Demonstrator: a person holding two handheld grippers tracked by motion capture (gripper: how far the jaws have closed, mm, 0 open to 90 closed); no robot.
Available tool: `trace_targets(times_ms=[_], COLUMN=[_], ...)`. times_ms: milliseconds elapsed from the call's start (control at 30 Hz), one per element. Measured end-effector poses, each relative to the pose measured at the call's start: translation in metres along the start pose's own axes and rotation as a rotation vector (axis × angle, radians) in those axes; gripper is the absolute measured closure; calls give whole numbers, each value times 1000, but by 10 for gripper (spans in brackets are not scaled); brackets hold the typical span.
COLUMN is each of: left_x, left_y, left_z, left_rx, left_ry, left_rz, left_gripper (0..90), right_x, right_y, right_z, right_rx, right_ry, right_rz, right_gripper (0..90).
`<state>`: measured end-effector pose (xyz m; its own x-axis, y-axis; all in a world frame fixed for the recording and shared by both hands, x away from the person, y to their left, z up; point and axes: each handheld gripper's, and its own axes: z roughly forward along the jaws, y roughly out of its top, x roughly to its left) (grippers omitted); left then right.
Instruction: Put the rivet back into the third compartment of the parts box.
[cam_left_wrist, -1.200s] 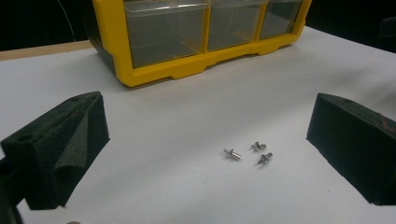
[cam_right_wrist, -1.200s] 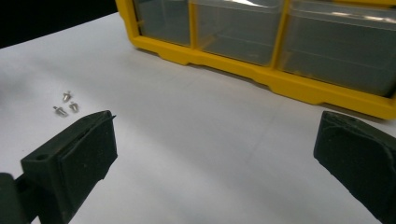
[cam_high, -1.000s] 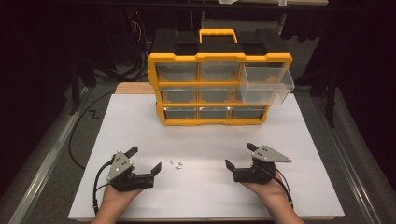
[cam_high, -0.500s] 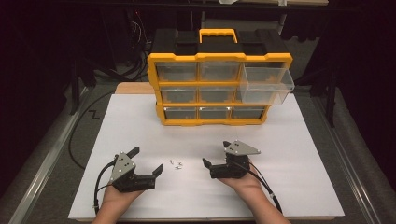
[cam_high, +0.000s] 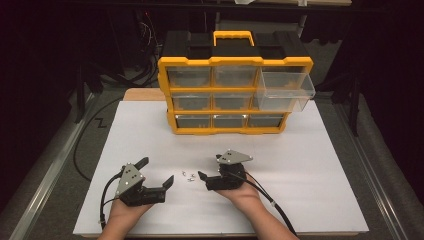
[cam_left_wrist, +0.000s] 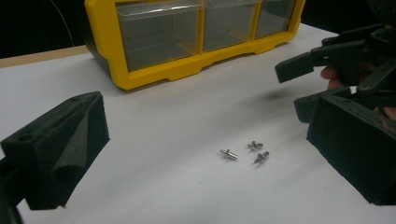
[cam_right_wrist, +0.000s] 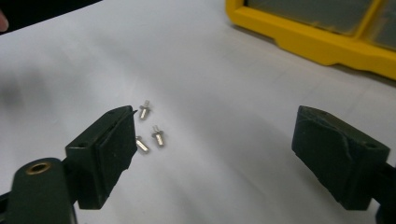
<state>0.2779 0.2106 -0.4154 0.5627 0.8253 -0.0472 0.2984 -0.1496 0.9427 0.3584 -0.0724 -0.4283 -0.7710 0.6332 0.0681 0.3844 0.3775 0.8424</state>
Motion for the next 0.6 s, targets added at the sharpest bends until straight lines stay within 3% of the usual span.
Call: trace_targets(times_ms=[100,133,200,233,400,533,600], left_x=[0,0,0,0,0,1,1], left_y=[0,0,0,0,0,0,0], left_z=[0,0,0,0,-1,-1,-1], left_rx=[-5,-6,-4,-3,-5,-7,-8], left_ry=[0,0,-1,-2,-6,-6,-7], left_rz=[-3,-4,-2,-3,-5,-1,-1], left_gripper=[4,4,4,4,4,4,4], right_x=[4,7,10,10,20,25,30], right_y=[1,2,3,3,14,17,18], right_z=[10,15,21,21,35,43,49], right_rx=[31,48,62,62,91,113,135], right_ry=[21,26,41,41,74,99,101], right_rz=[-3,-2,-1,-1,-22,-16,-39], right_gripper=[257,330,412,412,635,685,708])
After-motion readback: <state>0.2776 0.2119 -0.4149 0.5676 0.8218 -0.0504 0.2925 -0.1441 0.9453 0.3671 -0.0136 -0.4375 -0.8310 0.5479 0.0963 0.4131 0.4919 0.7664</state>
